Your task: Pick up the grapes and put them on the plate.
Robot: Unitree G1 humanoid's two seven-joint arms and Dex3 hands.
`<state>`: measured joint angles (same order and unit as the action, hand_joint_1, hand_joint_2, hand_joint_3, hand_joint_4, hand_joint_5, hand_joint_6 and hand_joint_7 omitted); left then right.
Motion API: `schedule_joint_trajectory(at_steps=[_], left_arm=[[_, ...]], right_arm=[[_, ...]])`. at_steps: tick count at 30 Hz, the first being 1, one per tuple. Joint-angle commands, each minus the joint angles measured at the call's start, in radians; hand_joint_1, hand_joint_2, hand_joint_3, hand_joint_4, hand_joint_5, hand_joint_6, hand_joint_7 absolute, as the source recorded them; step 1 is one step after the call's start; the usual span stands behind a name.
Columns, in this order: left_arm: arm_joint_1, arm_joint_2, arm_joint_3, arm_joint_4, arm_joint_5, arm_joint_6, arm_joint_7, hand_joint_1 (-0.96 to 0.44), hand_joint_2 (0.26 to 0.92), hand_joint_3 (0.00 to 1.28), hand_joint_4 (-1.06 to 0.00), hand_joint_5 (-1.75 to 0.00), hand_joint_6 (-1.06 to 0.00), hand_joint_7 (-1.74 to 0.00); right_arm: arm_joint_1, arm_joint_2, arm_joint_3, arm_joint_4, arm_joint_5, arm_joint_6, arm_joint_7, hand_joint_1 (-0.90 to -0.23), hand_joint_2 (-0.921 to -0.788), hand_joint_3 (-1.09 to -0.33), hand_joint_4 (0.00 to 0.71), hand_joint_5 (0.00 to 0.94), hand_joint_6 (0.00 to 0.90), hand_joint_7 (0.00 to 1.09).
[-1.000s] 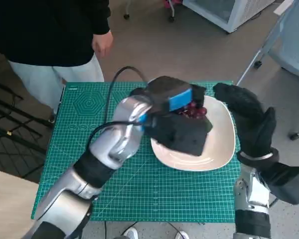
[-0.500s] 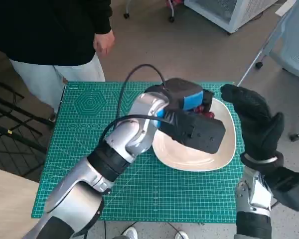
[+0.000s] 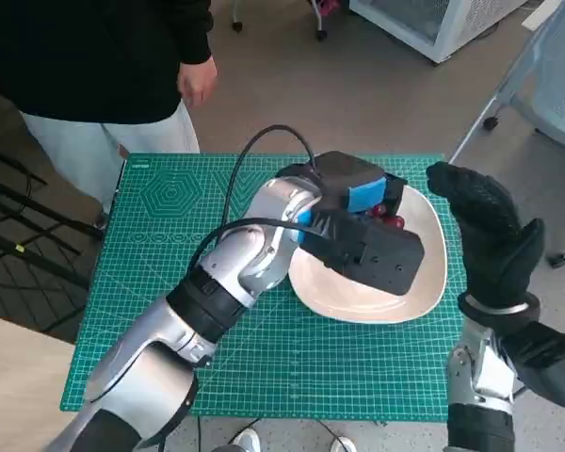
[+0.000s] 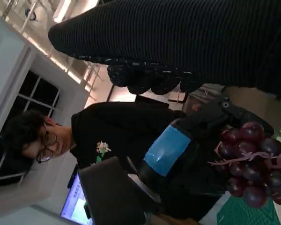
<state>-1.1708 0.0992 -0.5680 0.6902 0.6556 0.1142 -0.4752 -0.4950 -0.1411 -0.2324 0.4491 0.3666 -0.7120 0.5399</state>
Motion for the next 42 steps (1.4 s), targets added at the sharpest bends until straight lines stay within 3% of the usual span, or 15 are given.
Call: schedule_joint_trajectory(at_steps=[1, 3, 5, 6, 7, 10, 13, 29, 35, 42], left_arm=[[-0.026, -0.020, 0.018, 0.039, -0.025, -0.009, -0.003, 0.08, 0.920, 0.22, -0.49, -1.42, -0.46, -1.04], [-0.029, -0.027, 0.022, 0.063, -0.037, -0.016, -0.008, 0.21, 0.919, 0.22, -0.50, -1.42, -0.37, -0.66], [-0.034, -0.033, 0.024, 0.095, -0.048, -0.031, -0.011, 0.13, 0.912, 0.19, -0.48, -1.28, -0.30, -0.37], [-0.037, -0.035, 0.025, 0.110, -0.052, -0.039, -0.012, 0.03, 0.910, 0.16, -0.43, -1.11, -0.27, -0.26], [-0.040, -0.037, 0.027, 0.125, -0.057, -0.048, -0.013, -0.11, 0.909, 0.12, -0.37, -0.88, -0.24, -0.18], [-0.046, -0.044, 0.033, 0.172, -0.071, -0.074, -0.013, -0.36, 0.916, 0.05, -0.17, -0.32, -0.18, -0.06], [-0.049, -0.048, 0.038, 0.212, -0.080, -0.101, -0.005, -0.50, 0.919, 0.02, -0.05, -0.10, -0.14, -0.02], [-0.027, -0.011, 0.099, 0.324, -0.129, -0.265, 0.062, -0.71, 0.921, 0.18, 0.00, 0.00, -0.09, 0.00], [0.034, 0.041, 0.206, 0.359, -0.220, -0.396, 0.156, -0.71, 0.921, 0.27, -0.05, -0.02, -0.11, -0.01], [0.169, 0.057, 0.406, 0.384, -0.425, -0.586, 0.248, -0.63, 0.921, 0.32, -0.15, -0.04, -0.20, -0.05]], right_arm=[[0.022, -0.002, 0.004, 0.010, -0.007, 0.006, -0.010, -0.502, -0.921, -0.538, 0.226, 0.003, 0.046, 0.37], [0.022, -0.002, 0.005, 0.010, -0.007, 0.006, -0.011, -0.503, -0.921, -0.538, 0.226, 0.002, 0.048, 0.37], [0.022, -0.001, 0.005, 0.013, -0.008, 0.005, -0.012, -0.504, -0.921, -0.538, 0.226, 0.002, 0.049, 0.37], [0.021, -0.001, 0.005, 0.015, -0.008, 0.005, -0.012, -0.504, -0.921, -0.538, 0.226, 0.002, 0.050, 0.37], [0.020, -0.001, 0.005, 0.017, -0.008, 0.004, -0.012, -0.504, -0.921, -0.538, 0.226, 0.002, 0.051, 0.37], [0.019, -0.001, 0.005, 0.020, -0.009, 0.003, -0.013, -0.504, -0.921, -0.538, 0.226, 0.002, 0.053, 0.36], [0.019, 0.000, 0.005, 0.020, -0.012, 0.002, -0.015, -0.504, -0.921, -0.539, 0.225, 0.001, 0.055, 0.36], [0.007, 0.001, 0.004, 0.036, -0.020, -0.004, -0.020, -0.505, -0.921, -0.541, 0.224, 0.000, 0.062, 0.34], [0.002, 0.007, 0.011, 0.039, -0.026, -0.009, -0.027, -0.503, -0.921, -0.543, 0.226, 0.001, 0.065, 0.34], [0.001, 0.013, 0.020, 0.033, -0.032, -0.012, -0.037, -0.497, -0.921, -0.545, 0.227, 0.002, 0.068, 0.33]])
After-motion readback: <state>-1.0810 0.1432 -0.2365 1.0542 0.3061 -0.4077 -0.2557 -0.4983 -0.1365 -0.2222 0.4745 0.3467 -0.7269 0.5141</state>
